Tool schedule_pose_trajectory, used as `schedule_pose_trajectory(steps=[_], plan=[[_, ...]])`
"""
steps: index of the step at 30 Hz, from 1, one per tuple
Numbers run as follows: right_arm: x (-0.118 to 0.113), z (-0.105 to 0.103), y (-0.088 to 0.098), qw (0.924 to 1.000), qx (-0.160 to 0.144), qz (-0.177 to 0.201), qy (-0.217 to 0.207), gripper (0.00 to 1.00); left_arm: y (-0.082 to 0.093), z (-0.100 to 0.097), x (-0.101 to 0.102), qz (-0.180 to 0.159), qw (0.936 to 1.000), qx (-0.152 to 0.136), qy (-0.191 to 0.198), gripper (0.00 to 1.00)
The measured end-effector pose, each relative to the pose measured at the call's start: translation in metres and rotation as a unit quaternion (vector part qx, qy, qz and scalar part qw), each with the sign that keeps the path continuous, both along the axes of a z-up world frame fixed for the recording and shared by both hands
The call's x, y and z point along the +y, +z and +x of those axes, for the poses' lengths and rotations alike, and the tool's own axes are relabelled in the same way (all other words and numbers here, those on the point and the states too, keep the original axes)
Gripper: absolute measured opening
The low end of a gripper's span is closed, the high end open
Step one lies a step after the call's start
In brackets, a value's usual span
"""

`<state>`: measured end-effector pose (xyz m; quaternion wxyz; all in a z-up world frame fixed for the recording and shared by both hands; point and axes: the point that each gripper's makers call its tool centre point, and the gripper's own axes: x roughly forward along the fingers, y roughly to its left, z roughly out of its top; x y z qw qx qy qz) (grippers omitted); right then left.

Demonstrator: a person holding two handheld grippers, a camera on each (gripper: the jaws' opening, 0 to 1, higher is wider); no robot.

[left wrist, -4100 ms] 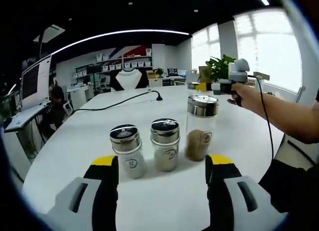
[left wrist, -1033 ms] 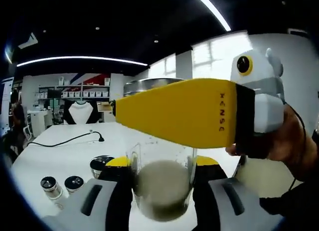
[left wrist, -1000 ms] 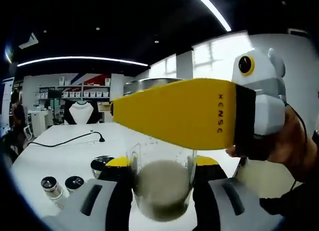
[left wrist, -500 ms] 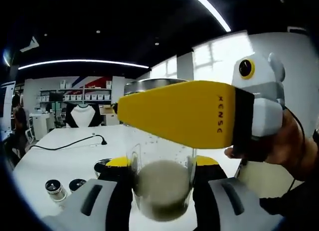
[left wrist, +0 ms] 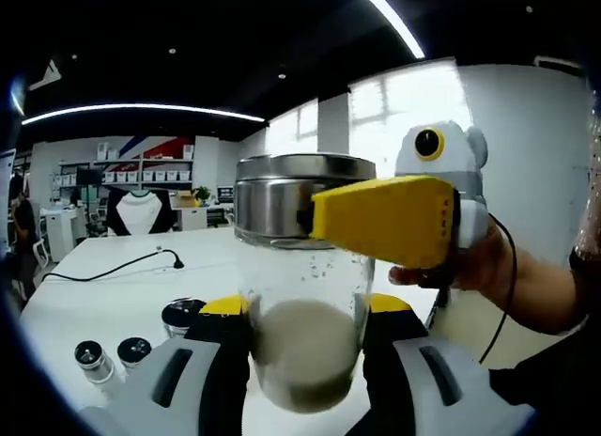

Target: Rotate the seasoning bottle until the label or dispensing opening points toward the visible target arrow and the bottle remains upright within the marked orientation range

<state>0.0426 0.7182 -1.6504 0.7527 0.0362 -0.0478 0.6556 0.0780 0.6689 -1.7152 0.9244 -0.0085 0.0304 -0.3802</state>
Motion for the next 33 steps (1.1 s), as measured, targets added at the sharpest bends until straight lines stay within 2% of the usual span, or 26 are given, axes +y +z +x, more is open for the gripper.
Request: schedule_pose_trajectory(steps=[4,10,12,14,15,17,18,21,22,25,28,31,33], plan=[[-0.004,0.0,0.003,0.9996,-0.001,0.007,0.028,0.37,0.004,-0.001,-0.003,-0.001,0.9999,-0.008,-0.007,0.47],[0.001,-0.002,0.005,0.9997,-0.008,0.009,0.021,0.38,0.006,0.001,0.001,-0.008,0.9998,-0.017,0.01,0.47],[0.003,0.001,0.005,0.9999,-0.01,0.012,-0.003,0.38,0.006,0.004,0.004,-0.014,0.9995,-0.016,0.023,0.47],[0.004,0.009,0.005,0.9981,-0.029,0.001,-0.054,0.4,0.006,0.009,0.011,-0.013,0.9988,-0.016,0.045,0.47],[0.004,0.013,0.001,0.9953,-0.039,-0.016,-0.087,0.42,0.005,0.011,0.014,-0.014,0.9984,-0.015,0.053,0.47],[0.004,0.018,-0.003,0.9895,-0.044,-0.028,-0.135,0.45,0.006,0.015,0.02,-0.014,0.9974,-0.015,0.069,0.47],[0.004,0.019,-0.003,0.9883,-0.044,-0.027,-0.144,0.44,0.006,0.015,0.021,-0.014,0.9972,-0.015,0.072,0.47],[0.003,0.018,0.006,0.9807,-0.029,0.013,-0.193,0.4,0.005,0.017,0.023,-0.009,0.9964,-0.013,0.084,0.47],[0.004,0.019,0.004,0.9771,-0.024,0.006,-0.211,0.39,0.004,0.017,0.023,-0.009,0.9963,-0.013,0.084,0.47],[0.007,0.021,0.004,0.971,-0.037,-0.008,-0.236,0.39,0.002,0.016,0.022,-0.008,0.9962,-0.01,0.087,0.47],[0.012,0.023,0.003,0.9683,-0.036,-0.012,-0.247,0.4,0.001,0.015,0.02,-0.001,0.9961,-0.011,0.087,0.47],[0.011,0.024,0.002,0.9672,-0.04,-0.011,-0.251,0.38,0.001,0.014,0.021,0.0,0.9958,-0.013,0.091,0.47],[0.01,0.025,0.004,0.9699,-0.03,0.002,-0.242,0.38,0.002,0.014,0.022,0.003,0.9957,-0.015,0.091,0.47]])
